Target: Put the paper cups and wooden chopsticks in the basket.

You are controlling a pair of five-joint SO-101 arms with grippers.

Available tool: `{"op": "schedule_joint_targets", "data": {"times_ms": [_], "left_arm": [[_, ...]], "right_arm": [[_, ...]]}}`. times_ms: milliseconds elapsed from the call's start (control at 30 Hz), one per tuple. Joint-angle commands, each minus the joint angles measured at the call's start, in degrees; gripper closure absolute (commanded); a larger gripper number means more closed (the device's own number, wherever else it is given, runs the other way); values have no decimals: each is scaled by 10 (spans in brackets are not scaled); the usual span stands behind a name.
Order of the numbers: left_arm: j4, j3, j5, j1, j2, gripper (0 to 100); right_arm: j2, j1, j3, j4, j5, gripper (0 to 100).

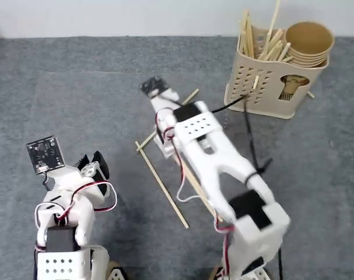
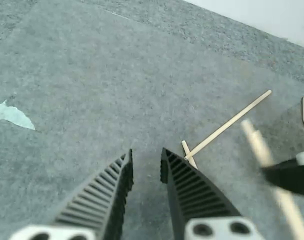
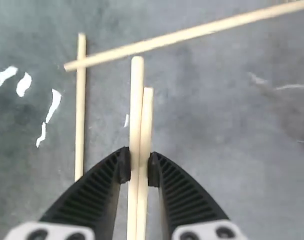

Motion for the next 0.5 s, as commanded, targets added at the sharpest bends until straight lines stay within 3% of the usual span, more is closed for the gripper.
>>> {"op": "schedule_joint_targets", "data": {"times_ms": [0,333,467], "left_arm": [[-17,-3,-1,-2,4,909],[-17,-1,-1,-2,4,909],[-17,-1,-1,-2,4,909]], "right_arm": [[-113,24,-18,6,25,991],[-237,116,-193,-7,33,991],[-237,155,-249,-86,33,991]]}}
